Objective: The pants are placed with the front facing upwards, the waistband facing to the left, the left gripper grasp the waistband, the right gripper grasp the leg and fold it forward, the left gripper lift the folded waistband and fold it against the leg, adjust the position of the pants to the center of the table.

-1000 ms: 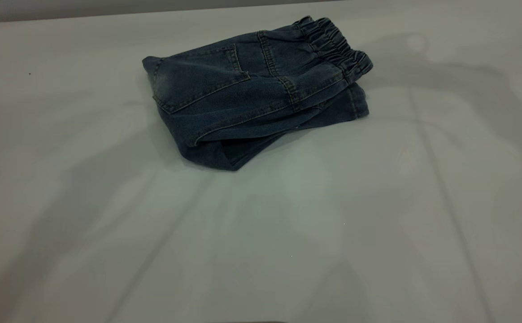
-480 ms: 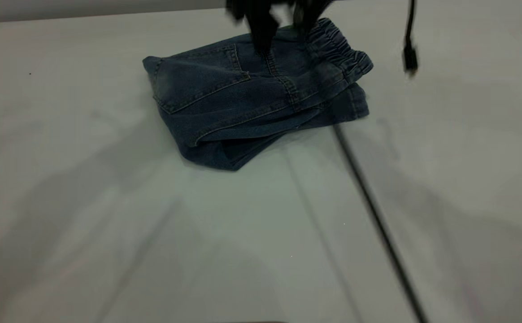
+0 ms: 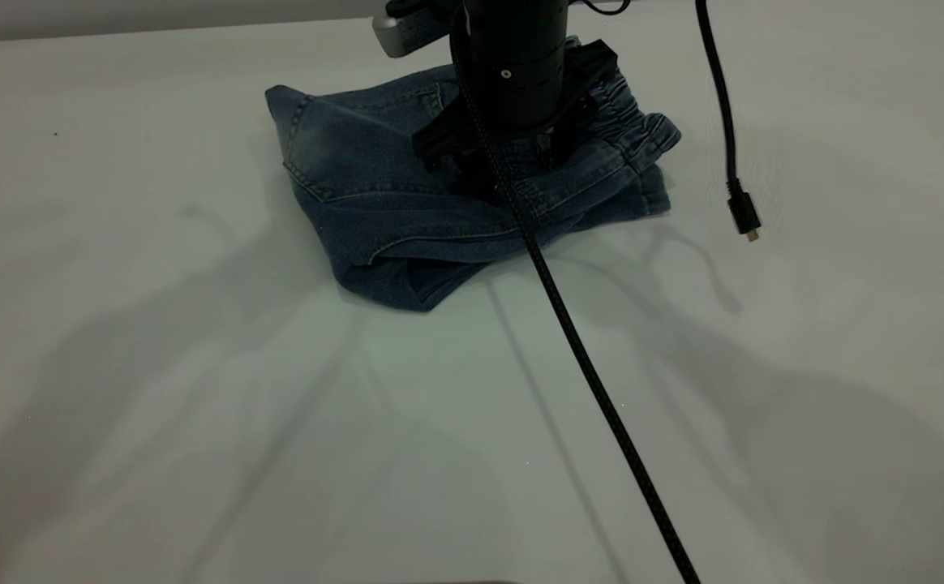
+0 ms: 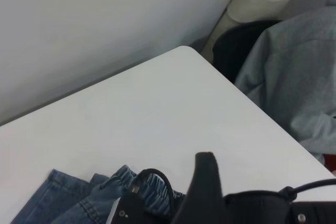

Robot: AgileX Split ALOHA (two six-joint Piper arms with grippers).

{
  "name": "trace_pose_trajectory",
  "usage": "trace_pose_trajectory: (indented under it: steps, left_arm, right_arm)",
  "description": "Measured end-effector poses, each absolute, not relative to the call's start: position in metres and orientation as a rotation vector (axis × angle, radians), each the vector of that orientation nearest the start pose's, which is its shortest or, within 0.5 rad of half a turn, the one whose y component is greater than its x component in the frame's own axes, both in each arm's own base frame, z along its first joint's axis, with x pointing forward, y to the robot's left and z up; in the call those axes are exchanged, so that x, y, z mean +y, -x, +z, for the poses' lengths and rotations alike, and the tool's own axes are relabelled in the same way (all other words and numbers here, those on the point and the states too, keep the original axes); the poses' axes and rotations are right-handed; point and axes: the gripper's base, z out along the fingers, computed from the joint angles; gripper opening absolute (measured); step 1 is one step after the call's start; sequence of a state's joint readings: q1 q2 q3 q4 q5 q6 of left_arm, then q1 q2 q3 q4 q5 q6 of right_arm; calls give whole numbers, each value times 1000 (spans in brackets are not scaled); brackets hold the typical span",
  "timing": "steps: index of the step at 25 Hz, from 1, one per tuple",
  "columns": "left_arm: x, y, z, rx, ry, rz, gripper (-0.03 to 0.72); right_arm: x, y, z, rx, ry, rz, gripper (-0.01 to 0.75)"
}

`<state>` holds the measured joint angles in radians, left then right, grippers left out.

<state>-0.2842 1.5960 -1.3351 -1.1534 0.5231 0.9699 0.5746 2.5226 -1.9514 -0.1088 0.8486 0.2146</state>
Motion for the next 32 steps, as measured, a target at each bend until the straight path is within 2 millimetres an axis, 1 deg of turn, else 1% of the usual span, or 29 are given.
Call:
trace_pose_trajectory:
  steps: [5, 8, 9, 11, 13, 17, 19, 23, 26, 29, 32]
  left_arm:
    - [-145, -343, 350, 1950, -486, -744, 550]
    - [-146, -342, 350, 1957, -504, -758, 550]
    - [-146, -341, 350, 1958, -508, -760, 550]
    - [-146, -341, 349, 1961, -515, -764, 550]
    - [-147, -340, 349, 1964, -525, -772, 550]
    - [-148, -339, 348, 1970, -541, -787, 550]
    - [-148, -338, 348, 1974, -549, -795, 550]
    - [-149, -337, 348, 1978, -559, -804, 550]
    - [-149, -337, 348, 1978, -560, -804, 550]
    - [-149, -337, 348, 1978, -560, -804, 550]
    - [-149, -336, 348, 1976, -562, -803, 550]
  right_arm:
    - [271, -424, 69, 2923, 455, 129, 447]
    - [271, -420, 69, 2995, 211, 169, 447]
    - [271, -419, 68, 3011, 106, 177, 447]
    - [271, -419, 69, 3030, -99, 183, 447]
    - [271, -418, 69, 3036, -268, 188, 447]
    - [271, -416, 68, 3034, -526, 187, 447]
    - [270, -414, 68, 3041, -601, 171, 447]
    - [268, -411, 71, 3082, -616, 119, 447]
    - [269, -412, 82, 3126, -513, 77, 447]
    - [274, -424, 107, 3100, -323, 97, 447]
    - [282, -437, 145, 3000, -98, 200, 447]
